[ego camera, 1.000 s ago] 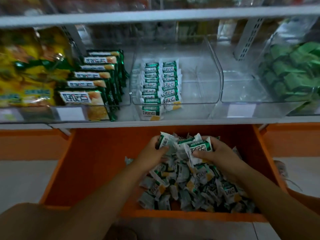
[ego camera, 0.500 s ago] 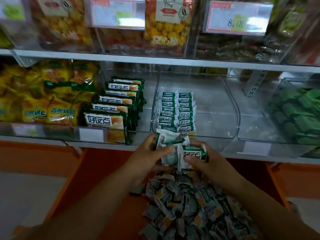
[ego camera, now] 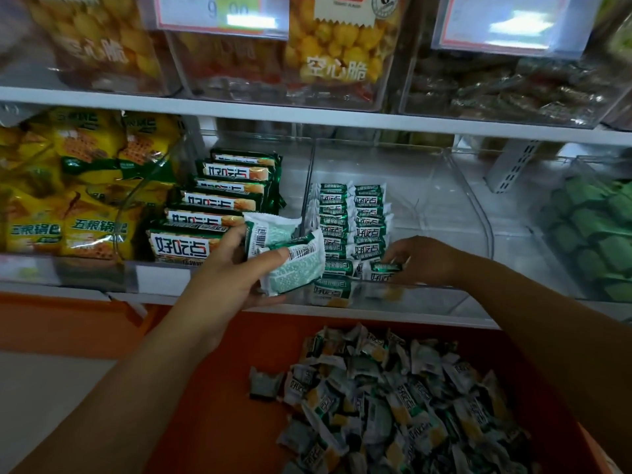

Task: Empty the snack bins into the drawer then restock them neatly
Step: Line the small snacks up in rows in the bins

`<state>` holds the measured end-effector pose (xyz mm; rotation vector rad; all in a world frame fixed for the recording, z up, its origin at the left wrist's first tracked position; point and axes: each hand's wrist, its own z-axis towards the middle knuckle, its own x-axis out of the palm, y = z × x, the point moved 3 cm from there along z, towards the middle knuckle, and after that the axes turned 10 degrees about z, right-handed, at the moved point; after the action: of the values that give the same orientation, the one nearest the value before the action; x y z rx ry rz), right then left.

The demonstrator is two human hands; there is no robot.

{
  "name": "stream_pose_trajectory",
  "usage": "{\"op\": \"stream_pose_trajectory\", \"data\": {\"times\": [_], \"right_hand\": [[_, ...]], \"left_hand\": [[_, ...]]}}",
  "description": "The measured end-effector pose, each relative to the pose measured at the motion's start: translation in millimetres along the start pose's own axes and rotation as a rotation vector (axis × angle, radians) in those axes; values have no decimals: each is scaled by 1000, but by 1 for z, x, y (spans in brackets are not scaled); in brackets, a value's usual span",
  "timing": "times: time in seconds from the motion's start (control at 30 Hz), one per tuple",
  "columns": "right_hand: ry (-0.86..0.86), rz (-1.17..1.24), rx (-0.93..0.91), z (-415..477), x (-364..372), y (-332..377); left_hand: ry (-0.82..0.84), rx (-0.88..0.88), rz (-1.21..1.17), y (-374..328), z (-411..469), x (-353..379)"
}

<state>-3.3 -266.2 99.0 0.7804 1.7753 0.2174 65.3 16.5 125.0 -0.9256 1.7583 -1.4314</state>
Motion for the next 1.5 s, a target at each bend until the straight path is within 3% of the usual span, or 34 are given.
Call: {"op": "stream_pose_trajectory", "data": {"times": [0.1, 0.2, 0.37, 0.53, 0.6, 0.67, 0.73, 0.8, 0.93, 1.2, 1.4, 1.5], "right_hand": [[-84, 26, -49, 2, 2, 6], [-162, 202, -90, 4, 5, 7], [-154, 70, -119, 13, 12, 7], [-48, 152, -28, 7, 5, 4], [-135, 114, -44, -6, -7, 15], [-238, 272, -146, -31, -15, 34], [-159, 529, -251, -61, -7, 61], [-100, 627, -322, -79, 11, 79], [-214, 820, -345, -78, 33, 82], [-342, 747, -385, -85, 44, 74], [-137, 710, -362, -87, 56, 76], [-254, 658, -402, -83, 53, 77]], "left_hand": [[-22, -7, 11, 0, 1, 1], [24, -20, 5, 0, 3, 1], [47, -25, 90, 4, 5, 3], [94, -50, 49, 6, 1, 7], [137, -45, 19, 6, 0, 10], [174, -28, 5, 6, -1, 14], [197, -20, -7, 4, -3, 20], [208, -19, -6, 3, -4, 26], [172, -17, 3, 4, -7, 31], [91, 6, -14, 10, -7, 27], [27, -19, -55, 17, 2, 25], [27, -34, -64, 19, 6, 24]]}}
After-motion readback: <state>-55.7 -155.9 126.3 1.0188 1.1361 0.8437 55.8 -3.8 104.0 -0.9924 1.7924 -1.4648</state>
